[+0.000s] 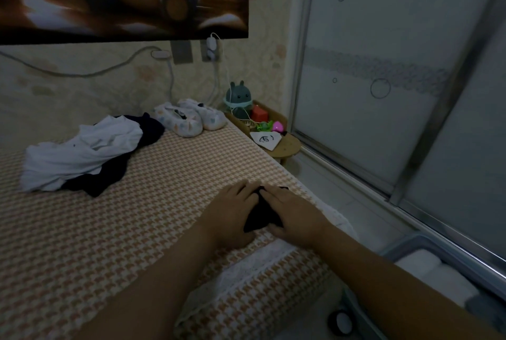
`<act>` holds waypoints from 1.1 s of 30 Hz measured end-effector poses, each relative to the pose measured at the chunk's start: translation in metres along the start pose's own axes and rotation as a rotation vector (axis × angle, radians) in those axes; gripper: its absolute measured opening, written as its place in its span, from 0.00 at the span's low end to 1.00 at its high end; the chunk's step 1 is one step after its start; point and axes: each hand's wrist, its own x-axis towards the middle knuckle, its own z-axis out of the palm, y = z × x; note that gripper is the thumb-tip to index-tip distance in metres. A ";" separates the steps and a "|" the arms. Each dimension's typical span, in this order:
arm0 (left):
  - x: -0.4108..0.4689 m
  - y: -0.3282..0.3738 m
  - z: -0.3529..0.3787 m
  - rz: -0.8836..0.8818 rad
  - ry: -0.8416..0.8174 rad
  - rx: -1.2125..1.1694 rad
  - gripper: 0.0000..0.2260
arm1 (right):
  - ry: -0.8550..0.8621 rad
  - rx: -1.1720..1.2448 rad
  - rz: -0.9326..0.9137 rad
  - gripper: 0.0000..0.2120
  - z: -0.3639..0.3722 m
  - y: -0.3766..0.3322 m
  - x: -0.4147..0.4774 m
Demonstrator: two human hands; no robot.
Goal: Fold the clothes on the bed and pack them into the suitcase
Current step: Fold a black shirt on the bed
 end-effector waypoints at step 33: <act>0.236 0.280 0.078 0.314 -0.219 -0.567 0.19 | -0.010 0.030 0.648 0.47 -0.078 0.180 -0.251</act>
